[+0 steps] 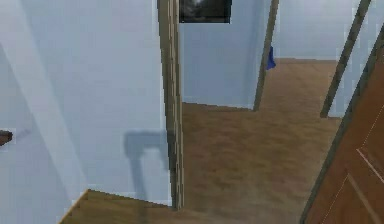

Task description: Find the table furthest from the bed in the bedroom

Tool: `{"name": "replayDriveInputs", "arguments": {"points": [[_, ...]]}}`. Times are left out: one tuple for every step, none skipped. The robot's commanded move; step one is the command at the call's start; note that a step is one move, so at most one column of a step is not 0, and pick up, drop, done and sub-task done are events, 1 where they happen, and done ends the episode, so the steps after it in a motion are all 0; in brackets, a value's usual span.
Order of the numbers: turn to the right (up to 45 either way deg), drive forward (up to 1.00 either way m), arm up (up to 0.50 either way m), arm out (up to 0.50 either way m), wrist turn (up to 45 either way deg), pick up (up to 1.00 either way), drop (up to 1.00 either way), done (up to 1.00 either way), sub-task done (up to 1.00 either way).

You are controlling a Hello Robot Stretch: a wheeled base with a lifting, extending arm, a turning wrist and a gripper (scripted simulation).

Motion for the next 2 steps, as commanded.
{"name": "replayDriveInputs", "arguments": {"points": [[0.0,0.25,0.0,0.0,0.0,0.0,0.0,0.0,0.0],[12.0,0.0,0.0,0.0,0.0,0.0,0.0,0.0,0.0]]}}
